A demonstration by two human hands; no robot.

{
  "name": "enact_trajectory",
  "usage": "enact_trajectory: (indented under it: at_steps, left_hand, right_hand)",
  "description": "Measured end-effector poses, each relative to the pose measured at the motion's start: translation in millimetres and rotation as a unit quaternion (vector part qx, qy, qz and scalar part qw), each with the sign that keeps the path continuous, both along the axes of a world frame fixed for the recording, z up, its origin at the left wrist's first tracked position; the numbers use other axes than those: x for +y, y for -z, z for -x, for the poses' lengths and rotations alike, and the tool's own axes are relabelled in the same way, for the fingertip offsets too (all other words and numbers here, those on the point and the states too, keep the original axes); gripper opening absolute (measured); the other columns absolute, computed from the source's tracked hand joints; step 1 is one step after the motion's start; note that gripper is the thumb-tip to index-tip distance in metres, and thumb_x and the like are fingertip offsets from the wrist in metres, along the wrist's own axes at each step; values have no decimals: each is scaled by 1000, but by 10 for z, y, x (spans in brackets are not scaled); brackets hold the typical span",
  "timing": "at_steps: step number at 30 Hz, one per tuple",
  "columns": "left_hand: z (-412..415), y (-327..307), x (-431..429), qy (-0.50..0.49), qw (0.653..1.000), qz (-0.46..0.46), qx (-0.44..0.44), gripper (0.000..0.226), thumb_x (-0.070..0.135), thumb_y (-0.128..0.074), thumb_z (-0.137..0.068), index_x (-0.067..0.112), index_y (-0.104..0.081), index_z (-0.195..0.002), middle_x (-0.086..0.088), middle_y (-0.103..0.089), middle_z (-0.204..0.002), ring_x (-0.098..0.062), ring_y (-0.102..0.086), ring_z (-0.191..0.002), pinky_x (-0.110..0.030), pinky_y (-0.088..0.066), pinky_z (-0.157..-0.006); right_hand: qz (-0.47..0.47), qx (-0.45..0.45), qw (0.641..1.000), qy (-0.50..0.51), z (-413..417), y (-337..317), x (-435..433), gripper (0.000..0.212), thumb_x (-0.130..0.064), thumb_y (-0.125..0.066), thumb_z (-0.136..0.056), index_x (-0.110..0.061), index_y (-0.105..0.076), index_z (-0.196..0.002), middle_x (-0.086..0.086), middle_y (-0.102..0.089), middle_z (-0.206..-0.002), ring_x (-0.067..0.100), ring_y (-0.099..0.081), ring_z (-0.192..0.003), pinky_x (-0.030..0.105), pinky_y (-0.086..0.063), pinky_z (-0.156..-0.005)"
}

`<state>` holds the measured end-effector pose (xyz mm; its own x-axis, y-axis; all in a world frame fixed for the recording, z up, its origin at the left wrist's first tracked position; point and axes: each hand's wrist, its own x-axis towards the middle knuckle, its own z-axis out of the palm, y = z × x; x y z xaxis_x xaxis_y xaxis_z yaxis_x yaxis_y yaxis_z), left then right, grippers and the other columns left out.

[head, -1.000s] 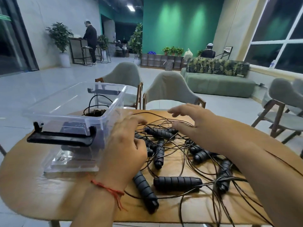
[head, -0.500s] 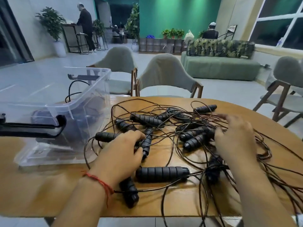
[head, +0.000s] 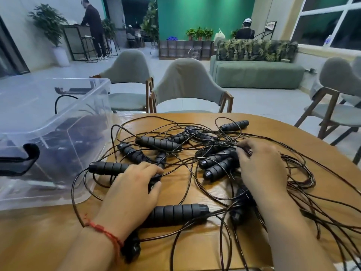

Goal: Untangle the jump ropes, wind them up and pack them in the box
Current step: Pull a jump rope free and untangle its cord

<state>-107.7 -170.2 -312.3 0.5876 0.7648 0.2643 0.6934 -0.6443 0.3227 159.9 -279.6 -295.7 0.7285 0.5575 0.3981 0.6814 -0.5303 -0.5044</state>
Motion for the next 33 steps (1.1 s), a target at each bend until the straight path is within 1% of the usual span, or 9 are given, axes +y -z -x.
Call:
enact_trajectory:
  at_steps: [7,9,13,17,21,24,27,30,33]
  left_hand:
    - [69,-86,-56,-6,996,14,-87,30,41,-59,-98,42,-61,-128,26,-58,-121,-1,-52,-118,-41,-50,-107]
    - [101,-112,-61,-12,994,14,-109,30,39,-61,-98,42,-61,-128,27,-57,-121,-3,-53,-119,-42,-51,-105]
    - [178,-115,-32,-38,991,9,-125,40,33,-65,-97,38,-55,-135,23,-51,-126,-7,-49,-125,-42,-49,-108]
    - [230,-151,0,-43,986,-2,-161,45,27,-67,-95,36,-54,-137,19,-52,-129,-9,-48,-128,-37,-44,-111]
    - [241,-202,-28,-26,982,4,-187,43,26,-68,-95,42,-56,-134,24,-54,-123,-5,-52,-120,-36,-52,-100]
    - [223,-214,-80,-11,985,1,-171,43,29,-67,-96,45,-54,-135,29,-52,-124,0,-49,-120,-33,-50,-102]
    - [222,-203,-105,-7,986,4,-164,44,33,-66,-97,45,-53,-137,24,-56,-130,0,-51,-121,-37,-51,-105]
    - [242,-234,-117,-7,985,8,-172,39,32,-66,-97,46,-57,-133,24,-59,-125,-4,-58,-102,-39,-57,-97]
    - [246,-279,-149,0,983,2,-182,35,30,-66,-97,46,-60,-128,27,-60,-120,-3,-59,-101,-38,-58,-94]
  right_hand:
    - [-204,125,969,-64,-51,-141,-76,12,-37,-62,-107,-34,-70,-115,-8,-74,-105,16,-70,-95,28,-52,-66]
    - [-153,106,980,-78,-40,-163,-66,18,-38,-59,-108,-36,-70,-122,-8,-72,-118,17,-66,-108,33,-53,-78]
    - [64,81,994,-44,-8,-90,-45,41,-43,-53,-108,-36,-57,-147,-1,-60,-147,29,-49,-138,48,-46,-108]
    - [170,16,983,-67,111,-111,-5,65,-68,-52,-98,-40,-42,-156,-7,-48,-158,26,-39,-145,51,-42,-114]
    - [247,-8,966,-78,250,-155,43,99,-91,-58,-77,-43,-32,-160,-5,-41,-161,27,-35,-148,49,-43,-113]
    - [174,-5,984,-46,278,-177,52,74,-63,-71,-91,-33,-47,-154,1,-54,-146,25,-46,-134,43,-49,-102]
    - [-5,32,996,-89,307,-223,33,28,-41,-63,-105,-28,-72,-128,-4,-71,-116,8,-58,-94,24,-45,-75]
    - [-215,151,941,-215,455,-360,-10,19,-38,-63,-107,-28,-78,-103,-4,-73,-84,11,-64,-78,16,-44,-55]
    - [-271,183,896,-301,647,-497,-37,19,-34,-61,-107,-31,-79,-107,-7,-75,-94,12,-65,-90,14,-48,-68]
